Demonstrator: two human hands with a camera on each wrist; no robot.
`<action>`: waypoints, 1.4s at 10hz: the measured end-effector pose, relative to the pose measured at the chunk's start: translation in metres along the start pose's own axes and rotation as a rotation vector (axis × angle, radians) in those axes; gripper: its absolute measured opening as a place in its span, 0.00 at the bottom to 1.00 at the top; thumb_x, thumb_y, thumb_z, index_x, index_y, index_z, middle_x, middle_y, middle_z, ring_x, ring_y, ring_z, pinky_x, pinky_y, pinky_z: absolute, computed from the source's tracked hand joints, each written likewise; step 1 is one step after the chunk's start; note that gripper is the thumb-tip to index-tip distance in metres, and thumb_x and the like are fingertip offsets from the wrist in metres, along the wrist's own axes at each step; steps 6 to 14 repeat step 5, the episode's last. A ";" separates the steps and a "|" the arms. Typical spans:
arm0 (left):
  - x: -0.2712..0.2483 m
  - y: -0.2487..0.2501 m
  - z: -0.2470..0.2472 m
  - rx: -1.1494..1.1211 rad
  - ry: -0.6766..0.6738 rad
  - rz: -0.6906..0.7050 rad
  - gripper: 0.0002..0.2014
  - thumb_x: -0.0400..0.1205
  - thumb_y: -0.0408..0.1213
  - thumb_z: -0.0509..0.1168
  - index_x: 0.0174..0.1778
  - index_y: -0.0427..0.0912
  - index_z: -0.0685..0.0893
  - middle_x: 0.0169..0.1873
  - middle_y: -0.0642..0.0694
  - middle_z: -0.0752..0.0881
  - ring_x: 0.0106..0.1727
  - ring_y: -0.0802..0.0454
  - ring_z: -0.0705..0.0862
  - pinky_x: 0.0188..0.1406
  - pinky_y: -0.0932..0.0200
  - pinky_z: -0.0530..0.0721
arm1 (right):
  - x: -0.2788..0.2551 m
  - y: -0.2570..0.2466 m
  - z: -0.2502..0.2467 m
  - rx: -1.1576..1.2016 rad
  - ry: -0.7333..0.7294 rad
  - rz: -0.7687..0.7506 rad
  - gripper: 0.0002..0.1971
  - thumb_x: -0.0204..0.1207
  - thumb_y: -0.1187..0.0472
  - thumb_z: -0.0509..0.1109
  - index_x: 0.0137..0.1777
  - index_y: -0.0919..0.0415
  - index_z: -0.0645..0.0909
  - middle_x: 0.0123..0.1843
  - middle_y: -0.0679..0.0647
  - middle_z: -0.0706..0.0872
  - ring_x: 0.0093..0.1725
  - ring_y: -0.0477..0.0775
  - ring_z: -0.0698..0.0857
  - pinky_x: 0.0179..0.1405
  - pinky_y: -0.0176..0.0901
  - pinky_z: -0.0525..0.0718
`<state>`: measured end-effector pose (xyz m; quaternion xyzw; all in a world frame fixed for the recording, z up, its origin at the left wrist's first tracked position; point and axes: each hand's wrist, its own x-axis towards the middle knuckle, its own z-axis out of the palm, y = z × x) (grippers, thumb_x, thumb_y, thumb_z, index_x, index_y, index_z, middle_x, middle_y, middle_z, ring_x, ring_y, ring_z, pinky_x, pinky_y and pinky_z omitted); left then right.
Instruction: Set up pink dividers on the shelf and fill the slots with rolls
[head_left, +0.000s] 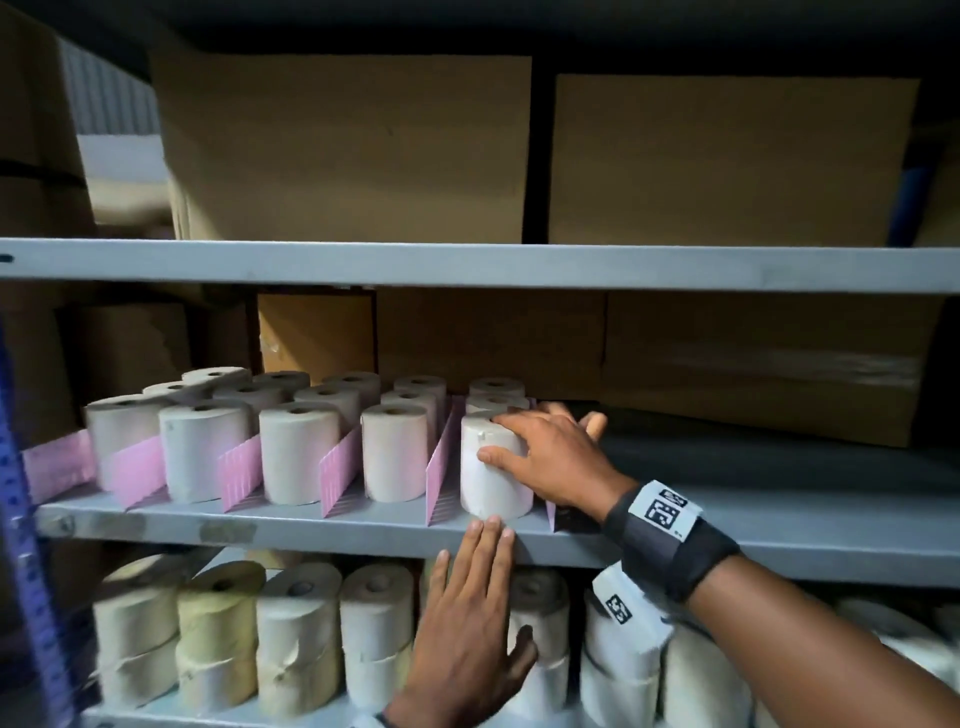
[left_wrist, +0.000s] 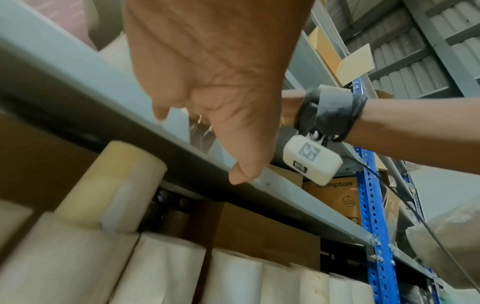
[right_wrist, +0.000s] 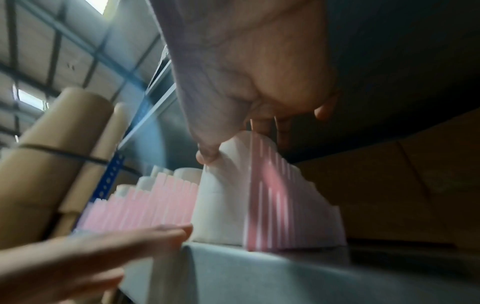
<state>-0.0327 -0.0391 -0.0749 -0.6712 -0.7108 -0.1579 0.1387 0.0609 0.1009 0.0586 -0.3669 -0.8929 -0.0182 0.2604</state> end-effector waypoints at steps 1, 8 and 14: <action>-0.003 -0.015 -0.027 -0.027 -0.053 0.094 0.45 0.84 0.61 0.54 0.91 0.43 0.43 0.91 0.49 0.40 0.91 0.51 0.42 0.90 0.52 0.48 | -0.007 -0.008 -0.011 -0.064 -0.060 0.037 0.28 0.80 0.32 0.55 0.77 0.39 0.70 0.78 0.41 0.76 0.78 0.56 0.68 0.67 0.69 0.62; -0.024 -0.050 -0.160 0.054 0.417 0.146 0.36 0.89 0.54 0.46 0.90 0.37 0.57 0.90 0.39 0.55 0.91 0.42 0.52 0.89 0.39 0.55 | -0.094 -0.074 -0.085 -0.236 0.503 0.092 0.32 0.82 0.38 0.56 0.83 0.51 0.66 0.86 0.53 0.65 0.85 0.57 0.63 0.77 0.63 0.63; -0.024 -0.050 -0.160 0.054 0.417 0.146 0.36 0.89 0.54 0.46 0.90 0.37 0.57 0.90 0.39 0.55 0.91 0.42 0.52 0.89 0.39 0.55 | -0.094 -0.074 -0.085 -0.236 0.503 0.092 0.32 0.82 0.38 0.56 0.83 0.51 0.66 0.86 0.53 0.65 0.85 0.57 0.63 0.77 0.63 0.63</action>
